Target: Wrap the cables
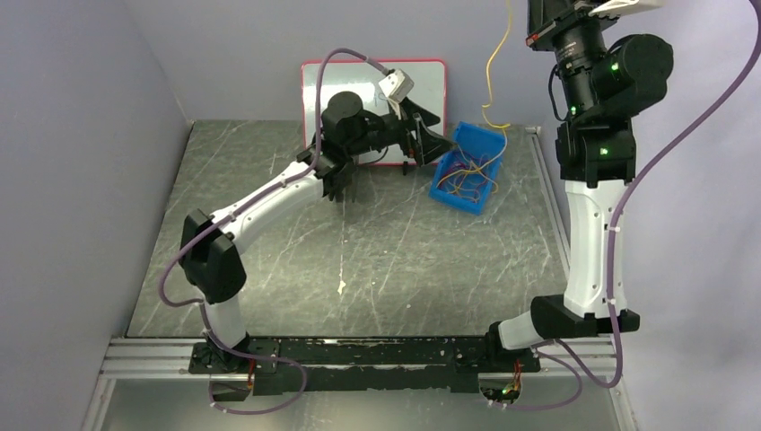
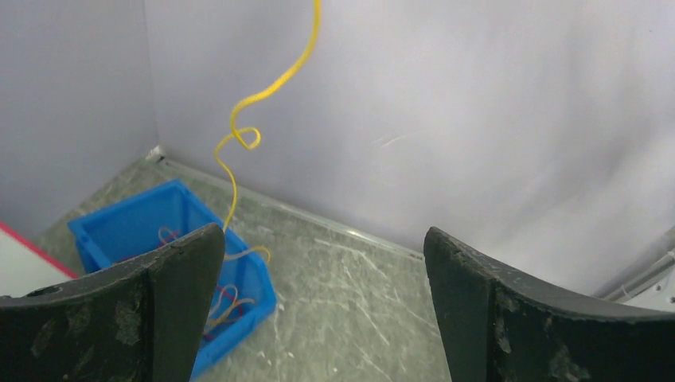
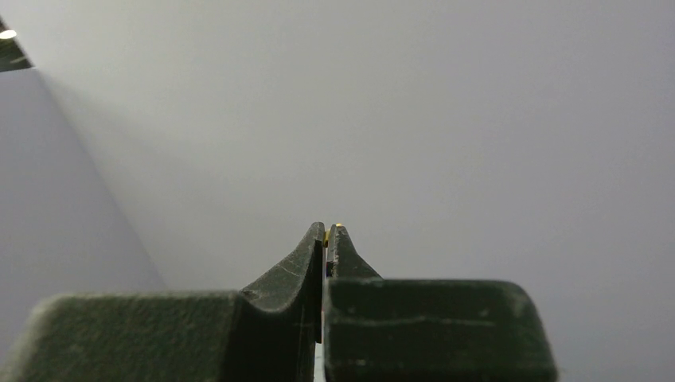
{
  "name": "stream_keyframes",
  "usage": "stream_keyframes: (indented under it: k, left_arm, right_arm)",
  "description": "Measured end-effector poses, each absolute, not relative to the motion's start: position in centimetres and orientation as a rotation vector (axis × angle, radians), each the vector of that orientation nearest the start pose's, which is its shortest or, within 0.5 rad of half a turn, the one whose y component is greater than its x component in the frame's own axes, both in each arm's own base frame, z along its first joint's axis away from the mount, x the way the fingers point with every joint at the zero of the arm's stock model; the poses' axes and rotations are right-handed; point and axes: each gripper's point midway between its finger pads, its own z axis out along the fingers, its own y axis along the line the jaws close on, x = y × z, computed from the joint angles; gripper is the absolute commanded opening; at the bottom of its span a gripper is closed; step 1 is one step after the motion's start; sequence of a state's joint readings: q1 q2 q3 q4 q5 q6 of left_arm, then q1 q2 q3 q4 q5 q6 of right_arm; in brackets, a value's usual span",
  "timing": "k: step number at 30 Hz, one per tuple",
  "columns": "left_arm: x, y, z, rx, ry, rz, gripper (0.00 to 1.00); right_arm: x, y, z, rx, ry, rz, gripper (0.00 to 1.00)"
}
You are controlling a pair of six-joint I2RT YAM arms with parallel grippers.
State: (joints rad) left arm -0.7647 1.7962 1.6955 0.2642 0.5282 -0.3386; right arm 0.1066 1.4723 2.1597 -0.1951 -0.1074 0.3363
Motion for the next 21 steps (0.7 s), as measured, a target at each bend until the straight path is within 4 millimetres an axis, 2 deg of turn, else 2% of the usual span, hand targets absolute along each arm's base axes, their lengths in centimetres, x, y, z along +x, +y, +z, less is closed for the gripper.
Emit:
stream_keyframes:
  k: [5, 10, 15, 21]
  left_arm:
    - [33.4, -46.7, 40.9, 0.788, 1.259, -1.293, 1.0]
    - [33.7, -47.5, 42.6, 0.781, 1.161, -1.324, 1.0]
    - [33.5, -47.7, 43.8, 0.785, 1.079, -1.35, 1.0]
    - [33.2, -48.1, 44.9, 0.798, 1.015, -1.374, 1.0]
  right_arm:
    - [36.0, 8.7, 65.8, -0.018, 1.105, 0.546, 0.0]
    - [35.9, 10.8, 63.3, -0.068, 1.18, 0.661, 0.0]
    - [36.1, 12.0, 60.7, -0.079, 1.25, 0.729, 0.0]
    - [35.1, 13.7, 60.7, -0.117, 1.258, 0.801, 0.0]
